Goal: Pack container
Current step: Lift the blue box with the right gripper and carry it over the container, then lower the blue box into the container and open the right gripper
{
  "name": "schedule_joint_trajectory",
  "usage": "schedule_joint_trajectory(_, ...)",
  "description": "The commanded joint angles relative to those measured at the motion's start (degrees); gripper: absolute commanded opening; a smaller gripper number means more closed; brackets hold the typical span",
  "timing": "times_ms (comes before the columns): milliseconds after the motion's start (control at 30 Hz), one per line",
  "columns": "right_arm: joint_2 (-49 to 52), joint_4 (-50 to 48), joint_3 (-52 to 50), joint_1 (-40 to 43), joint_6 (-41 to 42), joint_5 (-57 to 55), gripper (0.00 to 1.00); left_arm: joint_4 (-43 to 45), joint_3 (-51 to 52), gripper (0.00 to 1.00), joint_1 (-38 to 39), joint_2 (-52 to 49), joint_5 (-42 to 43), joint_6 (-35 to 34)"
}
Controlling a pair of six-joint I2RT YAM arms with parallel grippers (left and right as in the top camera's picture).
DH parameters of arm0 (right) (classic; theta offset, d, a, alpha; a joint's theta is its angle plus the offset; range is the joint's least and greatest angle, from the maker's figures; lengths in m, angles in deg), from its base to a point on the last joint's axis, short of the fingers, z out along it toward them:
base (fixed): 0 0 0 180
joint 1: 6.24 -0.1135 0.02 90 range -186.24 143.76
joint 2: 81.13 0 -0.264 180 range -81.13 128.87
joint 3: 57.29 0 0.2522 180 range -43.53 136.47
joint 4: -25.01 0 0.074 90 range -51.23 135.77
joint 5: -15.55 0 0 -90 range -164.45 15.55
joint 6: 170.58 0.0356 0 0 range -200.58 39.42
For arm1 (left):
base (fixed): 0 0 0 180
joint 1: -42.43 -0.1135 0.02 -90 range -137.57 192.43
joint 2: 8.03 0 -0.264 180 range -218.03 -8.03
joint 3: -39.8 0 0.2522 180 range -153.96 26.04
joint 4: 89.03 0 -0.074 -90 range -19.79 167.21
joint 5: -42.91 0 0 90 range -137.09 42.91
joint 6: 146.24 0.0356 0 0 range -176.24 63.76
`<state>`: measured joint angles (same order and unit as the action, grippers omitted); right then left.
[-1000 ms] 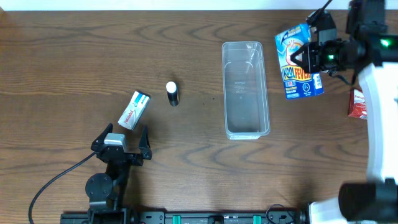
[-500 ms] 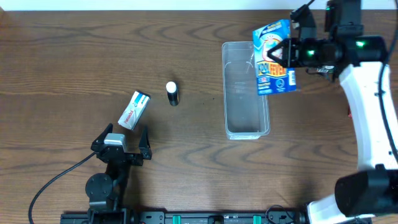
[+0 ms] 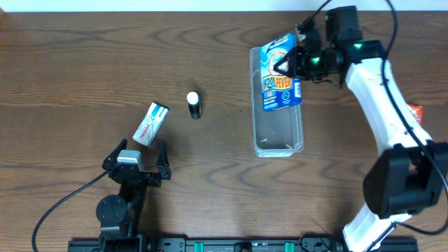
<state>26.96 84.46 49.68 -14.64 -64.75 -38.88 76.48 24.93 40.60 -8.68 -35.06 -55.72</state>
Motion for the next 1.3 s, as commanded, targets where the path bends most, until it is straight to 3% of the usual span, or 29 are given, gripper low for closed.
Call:
schedule_joint_trajectory(0, 2.62, -0.92, -0.15, -1.18, 2.69, 0.68, 0.15, -2.12, 0.87, 0.98, -0.24, 0.04, 0.63, 0.96)
schedule_joint_trajectory(200, 6.12, -1.18, -0.15, -1.38, 3.43, 0.66, 0.19, -2.12, 0.87, 0.98, -0.24, 0.04, 0.61, 0.96)
schedule_joint_trajectory(233, 6.40, -1.20, -0.15, -1.38, 3.43, 0.68, 0.25, -2.12, 0.87, 0.98, -0.24, 0.04, 0.63, 0.96)
schedule_joint_trajectory(300, 6.71, -1.42, -0.15, -1.38, 3.41, 0.68, 0.51, -2.12, 0.87, 0.98, -0.24, 0.04, 0.61, 0.96)
schedule_joint_trajectory(333, 6.71, -1.49, -0.15, -1.38, 3.41, 0.66, 0.57, -2.12, 0.87, 0.98, -0.24, 0.04, 0.63, 0.98)
schedule_joint_trajectory(433, 6.69, -1.75, -0.15, -1.38, 3.43, 0.68, 0.69, -2.12, 0.87, 0.98, -0.24, 0.04, 0.61, 0.96)
schedule_joint_trajectory(533, 6.69, -1.73, -0.15, -1.38, 3.41, 0.68, 0.70, -2.12, 0.87, 0.98, -0.24, 0.04, 0.63, 0.96)
schedule_joint_trajectory(800, 6.21, 0.48, 1.84, -2.03, 1.38, -1.09, 0.53, -2.12, 0.87, 0.98, -0.24, 0.04, 0.61, 0.96)
schedule_joint_trajectory(933, 4.90, 1.75, 3.39, -4.61, -2.49, -3.65, 0.33, -2.12, 0.87, 0.98, -0.24, 0.04, 0.61, 0.96)
schedule_joint_trajectory(1133, 3.17, 3.30, 4.39, -10.67, -6.45, -19.39, 0.04, -2.12, 0.87, 0.98, -0.24, 0.04, 0.61, 0.96)
schedule_joint_trajectory(1267, 3.98, 4.39, 4.37, -13.38, -6.71, -26.99, 0.01, -2.12, 0.87, 0.98, -0.24, 0.04, 0.61, 0.98)
